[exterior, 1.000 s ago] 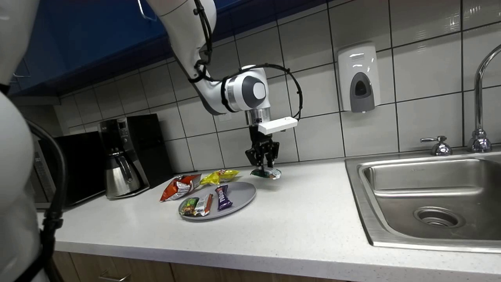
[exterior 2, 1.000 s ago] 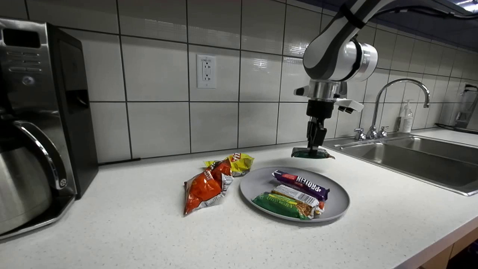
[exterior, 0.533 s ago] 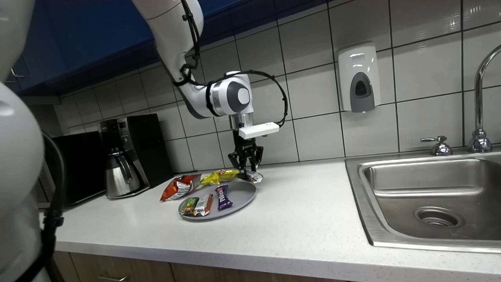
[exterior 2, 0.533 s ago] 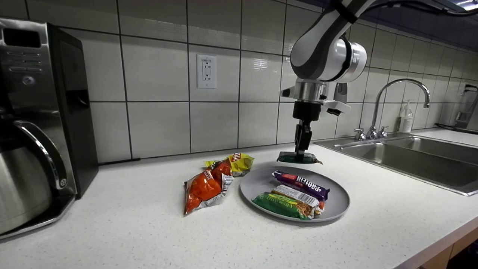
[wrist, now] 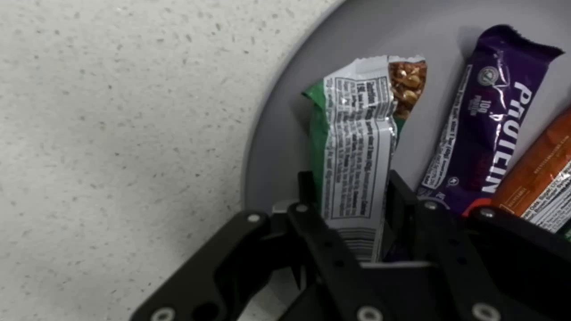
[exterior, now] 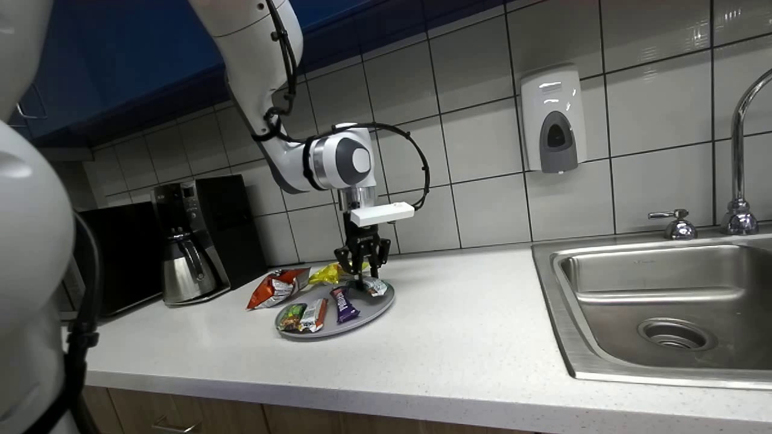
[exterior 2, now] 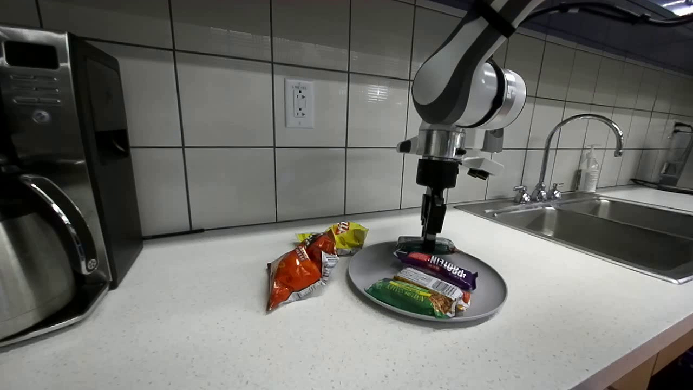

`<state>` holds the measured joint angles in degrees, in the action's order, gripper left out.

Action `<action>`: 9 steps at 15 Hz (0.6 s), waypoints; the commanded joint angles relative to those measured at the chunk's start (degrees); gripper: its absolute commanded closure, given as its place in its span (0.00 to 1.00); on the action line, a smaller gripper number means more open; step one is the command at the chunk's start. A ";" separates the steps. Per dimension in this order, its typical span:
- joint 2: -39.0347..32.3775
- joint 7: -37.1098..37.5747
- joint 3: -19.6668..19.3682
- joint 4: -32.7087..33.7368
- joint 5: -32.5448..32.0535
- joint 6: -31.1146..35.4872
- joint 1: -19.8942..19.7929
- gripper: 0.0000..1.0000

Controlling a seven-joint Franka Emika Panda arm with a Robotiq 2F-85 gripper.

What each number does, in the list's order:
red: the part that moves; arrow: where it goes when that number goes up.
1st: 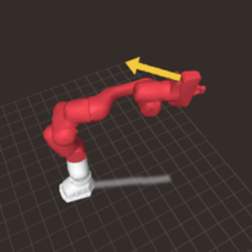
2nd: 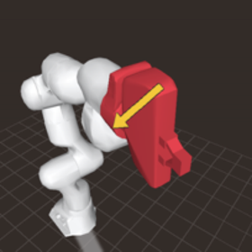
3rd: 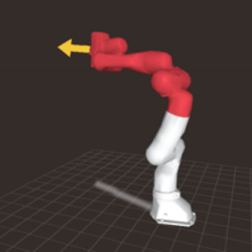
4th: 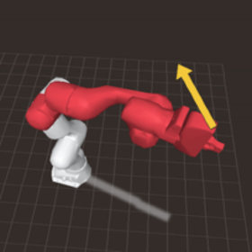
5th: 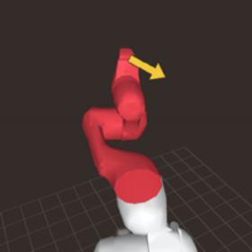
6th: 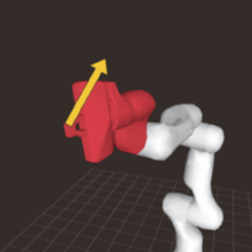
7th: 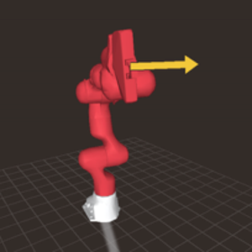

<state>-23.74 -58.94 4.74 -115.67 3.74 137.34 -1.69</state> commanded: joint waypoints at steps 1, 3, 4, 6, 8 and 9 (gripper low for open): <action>2.09 2.25 0.66 -3.23 -1.38 0.75 -0.03 0.84; 2.20 2.70 0.51 -3.82 -1.74 1.12 0.18 0.34; 2.28 2.72 0.55 -4.05 -1.74 1.33 0.16 0.32; 2.60 2.65 0.57 -4.31 -1.83 1.74 0.12 0.18; 3.16 2.46 0.72 -4.54 -1.51 2.05 -0.07 0.03; 3.67 2.41 0.79 -4.69 -1.32 2.08 -0.13 0.00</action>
<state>-23.34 -58.45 4.83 -117.98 3.57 138.42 -1.40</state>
